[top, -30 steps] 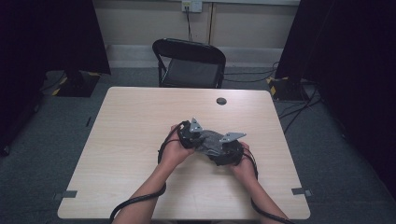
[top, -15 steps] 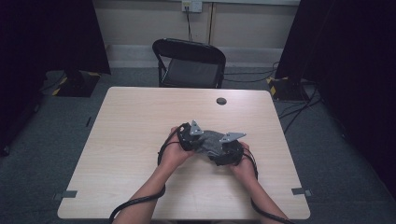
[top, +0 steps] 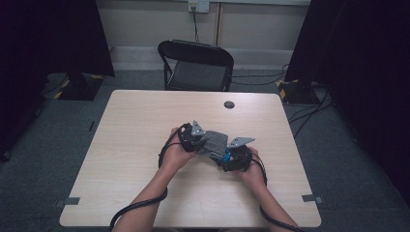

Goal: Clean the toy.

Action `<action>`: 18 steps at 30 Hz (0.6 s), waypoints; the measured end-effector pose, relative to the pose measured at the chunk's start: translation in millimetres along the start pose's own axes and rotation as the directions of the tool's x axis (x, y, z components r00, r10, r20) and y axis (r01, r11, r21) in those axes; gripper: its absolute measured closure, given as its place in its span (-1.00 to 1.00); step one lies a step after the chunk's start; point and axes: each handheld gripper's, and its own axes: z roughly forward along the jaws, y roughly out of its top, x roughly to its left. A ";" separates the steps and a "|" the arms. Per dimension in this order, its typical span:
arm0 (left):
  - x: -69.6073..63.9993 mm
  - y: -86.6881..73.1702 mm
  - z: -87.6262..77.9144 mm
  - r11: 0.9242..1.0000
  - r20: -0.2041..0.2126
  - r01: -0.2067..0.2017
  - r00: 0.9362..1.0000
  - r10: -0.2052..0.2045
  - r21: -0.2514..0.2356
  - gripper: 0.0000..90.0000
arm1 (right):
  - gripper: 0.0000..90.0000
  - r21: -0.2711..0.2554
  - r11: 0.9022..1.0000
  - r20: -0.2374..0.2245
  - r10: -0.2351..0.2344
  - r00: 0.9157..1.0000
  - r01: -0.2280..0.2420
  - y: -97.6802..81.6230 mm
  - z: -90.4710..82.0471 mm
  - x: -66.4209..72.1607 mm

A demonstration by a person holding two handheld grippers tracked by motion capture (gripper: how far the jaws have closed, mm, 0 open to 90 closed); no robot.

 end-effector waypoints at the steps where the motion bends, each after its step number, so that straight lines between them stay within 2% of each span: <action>1: 0.0 0.0 0.0 1.000 0.000 0.000 1.000 0.000 0.000 0.74 | -0.48 0.000 1.000 0.000 0.000 1.000 0.000 0.0 0.0 0.0; 12: 15.6 -7.7 -0.7 0.998 -0.016 0.062 0.998 -0.062 0.006 0.74 | -0.48 0.000 1.000 0.000 0.000 1.000 0.000 0.0 0.0 0.0; 18: 21.5 -12.6 0.6 0.997 -0.024 0.078 0.997 -0.078 0.010 0.74 | -0.48 0.000 1.000 0.000 0.000 1.000 0.000 0.0 0.0 0.0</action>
